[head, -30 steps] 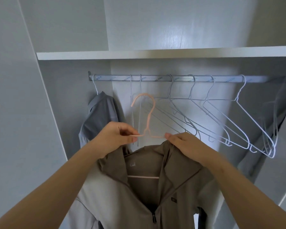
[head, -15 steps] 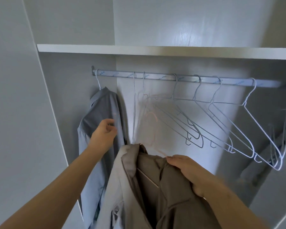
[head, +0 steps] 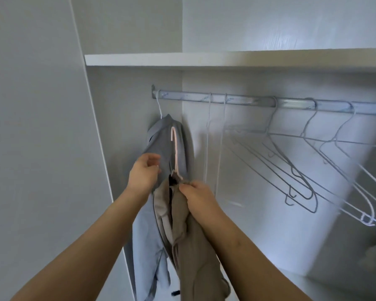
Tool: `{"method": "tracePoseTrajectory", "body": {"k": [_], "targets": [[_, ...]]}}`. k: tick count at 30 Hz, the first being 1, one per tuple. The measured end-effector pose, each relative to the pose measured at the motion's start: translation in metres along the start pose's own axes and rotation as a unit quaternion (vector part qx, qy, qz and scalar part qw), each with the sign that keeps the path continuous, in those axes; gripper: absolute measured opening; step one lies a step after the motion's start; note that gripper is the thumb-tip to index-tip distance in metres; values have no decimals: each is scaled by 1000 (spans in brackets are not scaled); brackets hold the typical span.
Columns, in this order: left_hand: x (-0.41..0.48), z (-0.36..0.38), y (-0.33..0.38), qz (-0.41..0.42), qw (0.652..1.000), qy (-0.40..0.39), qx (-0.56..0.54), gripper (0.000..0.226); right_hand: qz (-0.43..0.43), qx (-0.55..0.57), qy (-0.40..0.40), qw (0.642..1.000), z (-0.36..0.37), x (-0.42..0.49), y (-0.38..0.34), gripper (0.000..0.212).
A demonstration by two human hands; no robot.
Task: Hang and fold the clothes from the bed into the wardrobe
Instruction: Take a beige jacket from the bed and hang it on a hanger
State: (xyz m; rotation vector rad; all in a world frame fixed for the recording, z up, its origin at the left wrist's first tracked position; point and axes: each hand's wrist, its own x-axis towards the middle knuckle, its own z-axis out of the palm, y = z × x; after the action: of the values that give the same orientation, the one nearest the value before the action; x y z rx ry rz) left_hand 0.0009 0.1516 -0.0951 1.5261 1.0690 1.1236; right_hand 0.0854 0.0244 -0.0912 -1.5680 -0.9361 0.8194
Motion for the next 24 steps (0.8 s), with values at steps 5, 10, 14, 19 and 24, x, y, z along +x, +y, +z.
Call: {"method": "tracePoseTrajectory", "body": {"k": [5,10,14,19,24], "targets": [[54,-2,11,28,999,-31,-5,31,-20,4,49,999,14,55,-41,23],[103,-4,21,109,988,-36,107,30,-66,-8,124,990,9,104,-78,34],[131,-9,21,167,962,1,215,30,-94,0,159,983,13,142,-100,34],[148,-8,12,180,969,-4,172,27,-104,-1,188,977,25,187,-108,30],[165,-11,-7,148,977,-10,151,24,-48,-16,186,981,40,230,-86,26]]}}
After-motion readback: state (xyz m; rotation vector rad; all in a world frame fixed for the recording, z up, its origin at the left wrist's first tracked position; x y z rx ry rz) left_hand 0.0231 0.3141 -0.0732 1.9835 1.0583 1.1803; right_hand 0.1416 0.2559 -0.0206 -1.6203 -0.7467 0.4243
